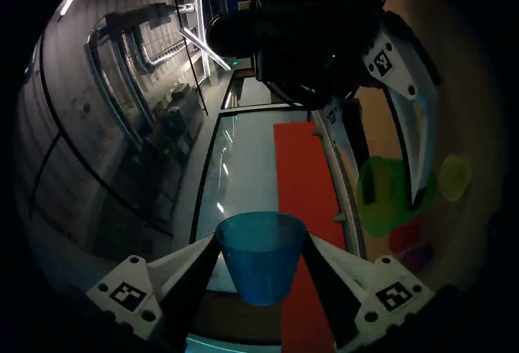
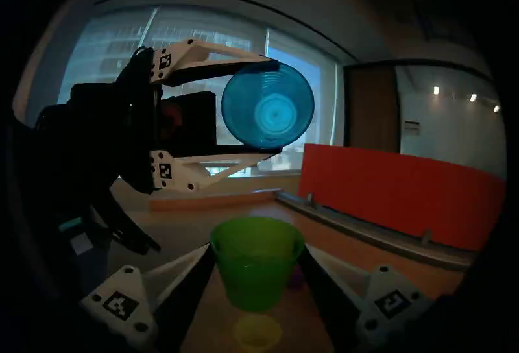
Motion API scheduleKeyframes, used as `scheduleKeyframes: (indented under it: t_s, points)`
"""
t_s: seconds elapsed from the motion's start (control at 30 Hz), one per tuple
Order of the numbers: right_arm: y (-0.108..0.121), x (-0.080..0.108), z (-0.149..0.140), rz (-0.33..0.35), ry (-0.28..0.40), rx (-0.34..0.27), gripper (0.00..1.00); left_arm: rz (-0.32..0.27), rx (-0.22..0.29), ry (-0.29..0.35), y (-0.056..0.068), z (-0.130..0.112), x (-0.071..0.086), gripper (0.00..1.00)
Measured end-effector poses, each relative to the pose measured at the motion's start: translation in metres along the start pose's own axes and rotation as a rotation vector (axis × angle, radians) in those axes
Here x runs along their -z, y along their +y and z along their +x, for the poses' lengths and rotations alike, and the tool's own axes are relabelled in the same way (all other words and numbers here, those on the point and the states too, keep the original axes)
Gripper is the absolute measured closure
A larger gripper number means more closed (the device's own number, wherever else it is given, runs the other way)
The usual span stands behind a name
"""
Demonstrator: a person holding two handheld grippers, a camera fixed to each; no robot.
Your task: Pour water
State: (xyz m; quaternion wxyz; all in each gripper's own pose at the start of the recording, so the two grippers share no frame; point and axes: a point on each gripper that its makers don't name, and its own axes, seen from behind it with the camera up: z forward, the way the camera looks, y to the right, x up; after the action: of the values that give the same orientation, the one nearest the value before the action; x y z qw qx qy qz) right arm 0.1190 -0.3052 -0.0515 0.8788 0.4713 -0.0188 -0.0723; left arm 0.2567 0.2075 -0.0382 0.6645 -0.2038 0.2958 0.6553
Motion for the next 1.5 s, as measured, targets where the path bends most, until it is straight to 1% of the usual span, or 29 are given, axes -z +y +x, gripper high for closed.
scheduleKeyframes:
  t_s: [0.07,0.2,0.47,0.67,0.83,0.97,1.07,1.17,1.27,1.5]
  points:
    - [0.0,0.0,0.0,0.0,0.002,-0.001,0.1,0.003,0.032,-0.006,-0.001,-0.003,0.0,0.13]
    - [0.001,0.0,0.0,-0.003,0.003,-0.001,0.1,0.01,0.132,-0.021,-0.001,-0.01,-0.002,0.13]
    - [0.004,0.001,0.002,-0.01,0.009,-0.005,0.1,-0.002,0.364,-0.043,0.008,-0.022,-0.004,0.13]
    - [0.006,0.001,0.004,-0.015,0.014,-0.005,0.1,0.004,0.553,-0.059,0.01,-0.034,-0.003,0.13]
    - [0.006,0.0,0.006,-0.017,0.02,-0.003,0.1,-0.004,0.711,-0.074,0.013,-0.039,-0.001,0.14]
    - [0.007,0.001,0.008,-0.017,0.028,-0.002,0.1,-0.013,0.826,-0.088,0.017,-0.044,-0.001,0.13]
    - [0.007,0.001,0.009,-0.018,0.032,-0.001,0.1,-0.023,0.923,-0.093,0.02,-0.047,-0.003,0.13]
    - [0.008,0.002,0.009,-0.021,0.035,0.0,0.1,-0.025,1.016,-0.083,0.019,-0.047,-0.003,0.13]
    - [0.009,0.003,0.01,-0.024,0.039,0.002,0.1,-0.022,1.09,-0.073,0.018,-0.047,-0.003,0.13]
    - [0.013,0.004,0.013,-0.031,0.05,0.0,0.1,-0.042,1.28,-0.073,0.023,-0.045,-0.003,0.14]
